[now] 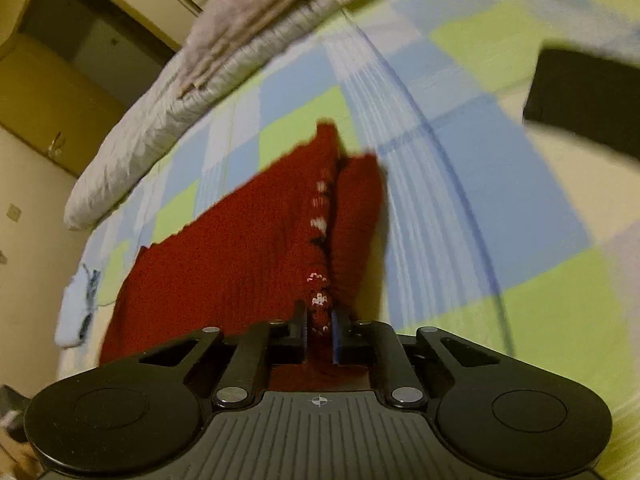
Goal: Fold clothes
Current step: 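Grasp the folded edge of the sweater with both grippers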
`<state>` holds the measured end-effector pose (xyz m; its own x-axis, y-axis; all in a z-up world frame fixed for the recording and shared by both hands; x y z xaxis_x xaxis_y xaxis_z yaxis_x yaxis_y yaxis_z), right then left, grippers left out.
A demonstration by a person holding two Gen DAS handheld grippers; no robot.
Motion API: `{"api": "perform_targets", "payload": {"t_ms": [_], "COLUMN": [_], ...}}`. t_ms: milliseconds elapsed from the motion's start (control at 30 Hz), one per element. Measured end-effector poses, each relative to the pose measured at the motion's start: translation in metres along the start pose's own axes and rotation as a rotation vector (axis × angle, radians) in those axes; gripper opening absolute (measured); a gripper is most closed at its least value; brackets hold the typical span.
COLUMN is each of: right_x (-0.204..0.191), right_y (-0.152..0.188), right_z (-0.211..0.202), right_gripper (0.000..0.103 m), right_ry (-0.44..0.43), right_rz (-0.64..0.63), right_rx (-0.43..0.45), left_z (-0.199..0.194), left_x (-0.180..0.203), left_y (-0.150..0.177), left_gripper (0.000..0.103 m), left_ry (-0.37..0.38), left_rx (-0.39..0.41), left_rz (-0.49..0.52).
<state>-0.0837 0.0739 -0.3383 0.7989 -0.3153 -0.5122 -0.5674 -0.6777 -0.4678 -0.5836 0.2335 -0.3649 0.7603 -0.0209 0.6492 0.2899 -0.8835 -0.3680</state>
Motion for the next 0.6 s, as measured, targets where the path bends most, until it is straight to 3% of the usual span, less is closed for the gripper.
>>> {"api": "perform_targets", "payload": {"t_ms": [67,167,300,333,367,433,600], "right_x": [0.003,0.008,0.007,0.005,0.003,-0.001,-0.008], "right_y": [-0.003,0.001,0.009,0.006,0.004,-0.002,-0.027], "right_z": [-0.007,0.001,0.021,0.018,0.016,0.005,-0.006], "right_gripper": [0.006,0.006,0.007,0.012,0.032,0.054,0.054], "right_ry": [0.026,0.060,0.077,0.065,0.052,0.055,0.019], "right_rz": [-0.006,-0.015,-0.044,-0.042,-0.040,-0.061,-0.089], "right_rx": [0.014,-0.021,-0.065,-0.065,-0.066,-0.050,0.044], "left_z": [-0.007,0.012,0.025,0.021,0.018,0.010,0.005], "left_x": [-0.010,-0.025,-0.020,-0.016,-0.013,-0.005,0.006], "left_y": [-0.003,0.011,0.015,0.011,0.007,0.000,-0.022], "left_gripper": [0.008,0.009,0.021,0.022,0.025,0.032,0.044], "left_ry": [-0.014,-0.078,-0.119,-0.117,-0.115,-0.111,-0.075], "left_rx": [0.010,-0.072,-0.093,-0.083,-0.073,-0.052,0.011], "left_rz": [-0.020,-0.023,0.016,0.023,0.030,0.044,0.066]}}
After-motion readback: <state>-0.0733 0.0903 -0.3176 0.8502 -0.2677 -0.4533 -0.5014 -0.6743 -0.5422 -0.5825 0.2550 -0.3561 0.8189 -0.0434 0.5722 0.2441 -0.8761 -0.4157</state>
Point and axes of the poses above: each gripper's, at about its wrist camera, not at the fingertips, and z roughly the way its jaws point, x to its right, y to its underside, the point moved 4 cm from there along z, roughly the way its jaws point, and after that the axes turned 8 degrees about -z, right-handed, at the moved point
